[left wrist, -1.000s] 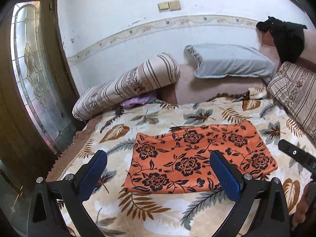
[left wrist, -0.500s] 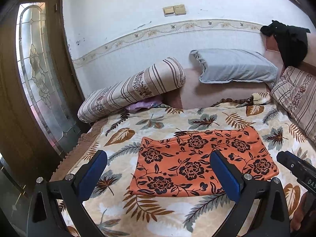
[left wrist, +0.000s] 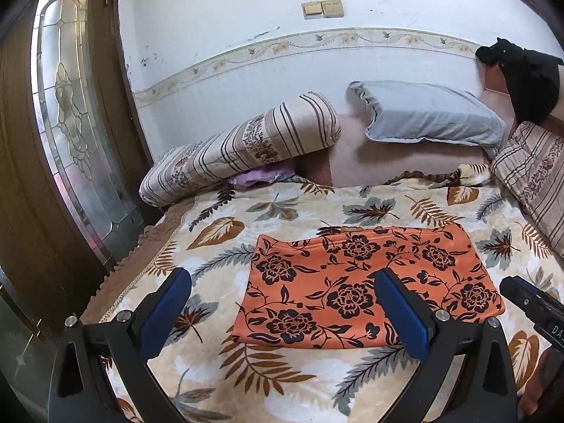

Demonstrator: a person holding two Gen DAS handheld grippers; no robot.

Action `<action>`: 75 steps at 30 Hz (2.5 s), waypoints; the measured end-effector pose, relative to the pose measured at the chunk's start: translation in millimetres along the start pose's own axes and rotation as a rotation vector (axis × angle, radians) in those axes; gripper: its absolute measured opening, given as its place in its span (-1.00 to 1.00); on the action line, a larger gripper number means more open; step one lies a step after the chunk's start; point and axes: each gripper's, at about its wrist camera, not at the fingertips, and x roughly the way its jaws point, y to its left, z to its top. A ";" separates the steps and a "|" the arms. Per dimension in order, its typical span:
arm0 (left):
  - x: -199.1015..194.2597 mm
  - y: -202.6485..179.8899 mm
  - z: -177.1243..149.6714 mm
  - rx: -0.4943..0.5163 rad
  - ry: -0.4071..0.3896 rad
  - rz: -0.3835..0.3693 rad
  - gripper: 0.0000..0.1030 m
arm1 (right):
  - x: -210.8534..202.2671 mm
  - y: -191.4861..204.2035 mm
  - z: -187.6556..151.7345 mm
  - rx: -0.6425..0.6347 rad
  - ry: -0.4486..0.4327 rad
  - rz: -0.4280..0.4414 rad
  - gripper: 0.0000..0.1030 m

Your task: Fold small clothes

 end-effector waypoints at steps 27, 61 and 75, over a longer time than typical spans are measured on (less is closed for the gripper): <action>90.3 30.9 -26.6 -0.066 0.112 -0.029 1.00 | 64.1 -28.1 -10.4 0.059 0.151 -0.154 0.26; 186.3 52.1 -87.8 0.039 0.353 -0.005 1.00 | 51.5 -145.7 -46.0 0.703 0.236 -0.207 0.27; 207.7 60.8 -85.3 -0.011 0.352 0.000 1.00 | 80.1 -172.6 -34.7 0.752 0.155 -0.200 0.28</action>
